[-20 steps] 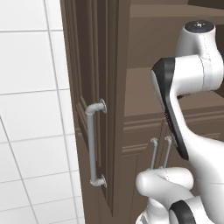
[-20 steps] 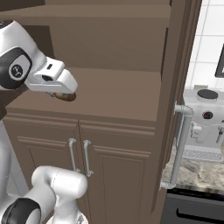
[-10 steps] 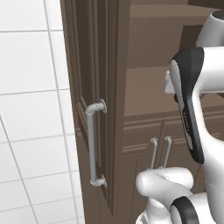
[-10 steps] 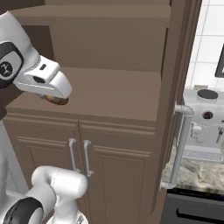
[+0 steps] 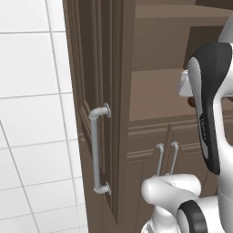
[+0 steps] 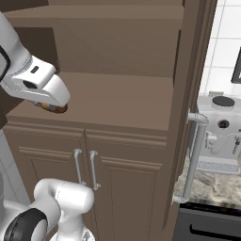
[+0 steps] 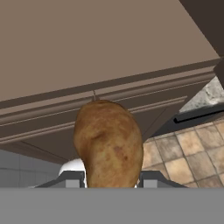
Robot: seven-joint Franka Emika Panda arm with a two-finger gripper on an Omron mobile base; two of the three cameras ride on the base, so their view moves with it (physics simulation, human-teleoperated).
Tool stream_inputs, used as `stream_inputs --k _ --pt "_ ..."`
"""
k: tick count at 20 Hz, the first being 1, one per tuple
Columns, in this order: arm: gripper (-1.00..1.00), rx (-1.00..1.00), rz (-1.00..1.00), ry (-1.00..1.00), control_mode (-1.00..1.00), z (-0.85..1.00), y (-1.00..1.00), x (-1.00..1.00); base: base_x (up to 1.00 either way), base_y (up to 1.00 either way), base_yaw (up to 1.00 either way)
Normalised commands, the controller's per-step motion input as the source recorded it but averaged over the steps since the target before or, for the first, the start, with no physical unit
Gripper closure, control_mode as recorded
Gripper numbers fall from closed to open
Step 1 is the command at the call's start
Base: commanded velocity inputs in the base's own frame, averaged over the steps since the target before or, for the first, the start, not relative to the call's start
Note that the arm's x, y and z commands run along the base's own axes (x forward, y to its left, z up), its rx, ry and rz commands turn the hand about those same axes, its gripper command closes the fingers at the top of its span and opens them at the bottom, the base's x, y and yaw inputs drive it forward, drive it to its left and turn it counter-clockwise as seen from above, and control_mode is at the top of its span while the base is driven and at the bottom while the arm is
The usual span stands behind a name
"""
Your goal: Pick the potatos from the cabinet and place them in one bowl. Pick the lime from the sink and place it in the other bowl.
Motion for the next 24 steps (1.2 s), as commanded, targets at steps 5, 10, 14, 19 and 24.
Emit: stream_inputs --k 5,10,14,19,24 --pt "1.00 0.00 0.00 0.00 -1.00 0.14 0.00 -0.14 0.00 0.00 0.00" --pt "1.00 0.00 0.00 0.00 -1.00 0.01 0.00 -0.05 0.00 0.00 0.00" --pt "1.00 0.00 0.00 0.00 -1.00 0.00 0.00 0.00 0.00 0.00 0.00" --pt "1.00 0.00 0.00 0.00 -1.00 0.00 0.00 0.00 0.00 0.00 0.00" --pt "1.00 0.00 0.00 0.00 -1.00 0.00 0.00 0.00 0.00 0.00 0.00"
